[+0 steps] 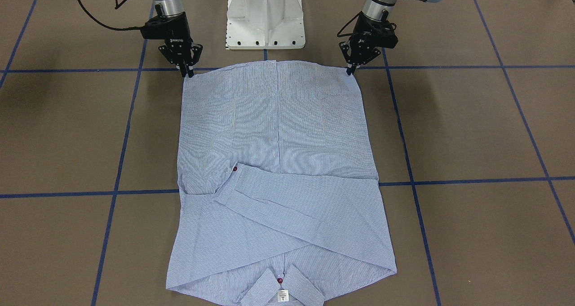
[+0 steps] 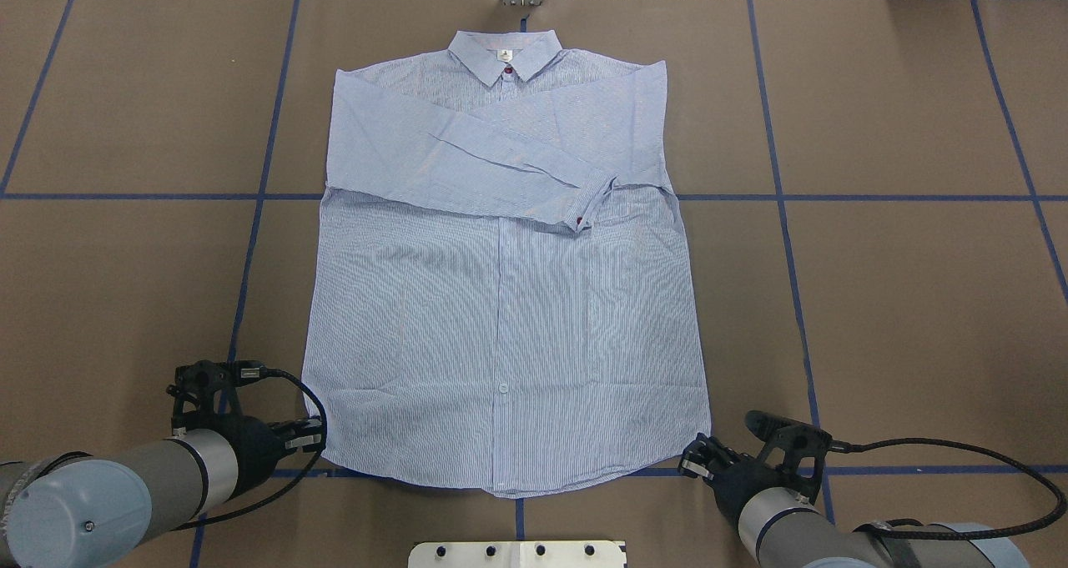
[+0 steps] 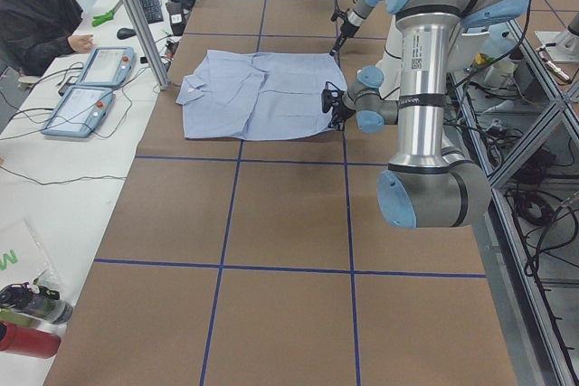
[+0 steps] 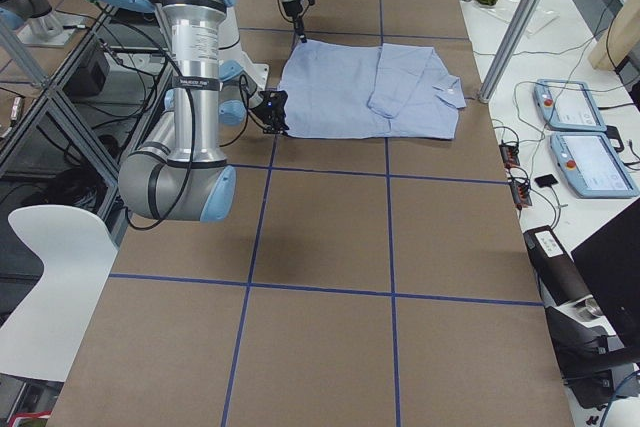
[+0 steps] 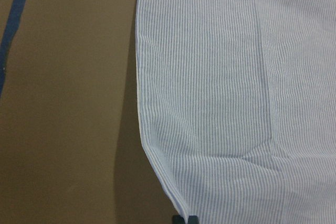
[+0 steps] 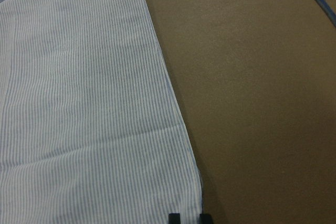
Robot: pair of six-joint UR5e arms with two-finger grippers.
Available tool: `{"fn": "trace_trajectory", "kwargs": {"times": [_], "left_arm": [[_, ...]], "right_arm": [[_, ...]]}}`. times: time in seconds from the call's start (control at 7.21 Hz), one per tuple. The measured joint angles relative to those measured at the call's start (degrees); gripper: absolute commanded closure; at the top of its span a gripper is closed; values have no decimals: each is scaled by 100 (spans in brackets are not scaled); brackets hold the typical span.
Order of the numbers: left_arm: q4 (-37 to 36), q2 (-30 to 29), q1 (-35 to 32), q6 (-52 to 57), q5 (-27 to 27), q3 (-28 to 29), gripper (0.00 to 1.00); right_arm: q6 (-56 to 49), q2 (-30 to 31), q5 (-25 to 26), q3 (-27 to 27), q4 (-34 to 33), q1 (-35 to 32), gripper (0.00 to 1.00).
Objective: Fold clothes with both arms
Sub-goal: 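Position the right gripper at the hem corner nearest it and grasp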
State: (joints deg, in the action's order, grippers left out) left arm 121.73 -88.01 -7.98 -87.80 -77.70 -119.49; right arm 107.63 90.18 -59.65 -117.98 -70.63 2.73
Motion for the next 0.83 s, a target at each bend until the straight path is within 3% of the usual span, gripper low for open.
{"fn": "trace_trajectory", "kwargs": {"times": [0.69, 0.83], "left_arm": [[-6, -2, -2, 0, -22, -55, 100], [-8, -4, -2, 0, -25, -56, 100]], "right_arm": [[-11, -14, -9, 8, -117, 11, 77], [-13, -27, -11, 16, -147, 14, 81]]}}
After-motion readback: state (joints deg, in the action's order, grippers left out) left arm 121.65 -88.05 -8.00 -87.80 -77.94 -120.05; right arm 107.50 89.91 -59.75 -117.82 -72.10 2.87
